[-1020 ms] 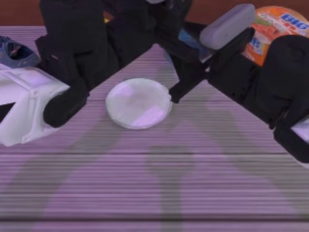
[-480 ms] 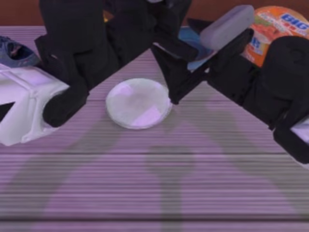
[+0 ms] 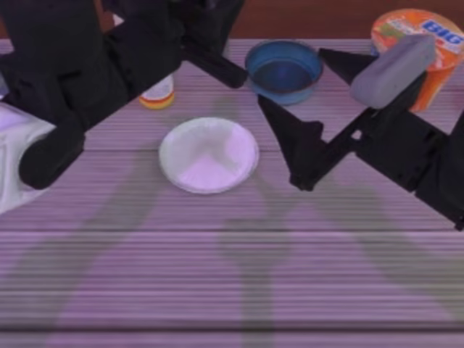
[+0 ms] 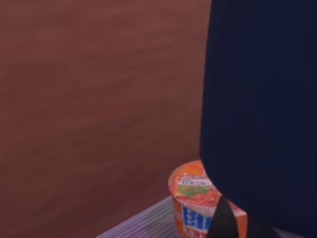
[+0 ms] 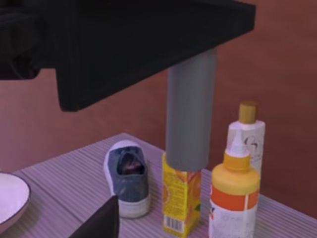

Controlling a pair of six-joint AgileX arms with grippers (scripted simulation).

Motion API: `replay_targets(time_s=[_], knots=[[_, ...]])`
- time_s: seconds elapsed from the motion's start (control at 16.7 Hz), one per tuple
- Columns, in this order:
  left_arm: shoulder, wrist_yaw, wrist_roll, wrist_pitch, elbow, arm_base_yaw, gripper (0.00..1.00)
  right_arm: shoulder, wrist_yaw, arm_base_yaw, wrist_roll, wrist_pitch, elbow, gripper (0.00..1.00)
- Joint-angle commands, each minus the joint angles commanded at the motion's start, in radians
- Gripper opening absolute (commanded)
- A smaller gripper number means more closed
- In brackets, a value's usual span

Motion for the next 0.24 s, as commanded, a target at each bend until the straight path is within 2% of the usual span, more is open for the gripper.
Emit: replay_targets(time_s=[0.12,0.24], knots=[[-0.023,0.032,-0.002,-0.003,-0.02,0.036,0.0,-0.054,-0.011,-0.007,0.0,-0.005,-0.053,1.0],[-0.029,0.041,-0.002,-0.003,-0.025,0.046,0.0,-0.068,-0.015,-0.008,0.0,-0.006,-0.065,1.0]])
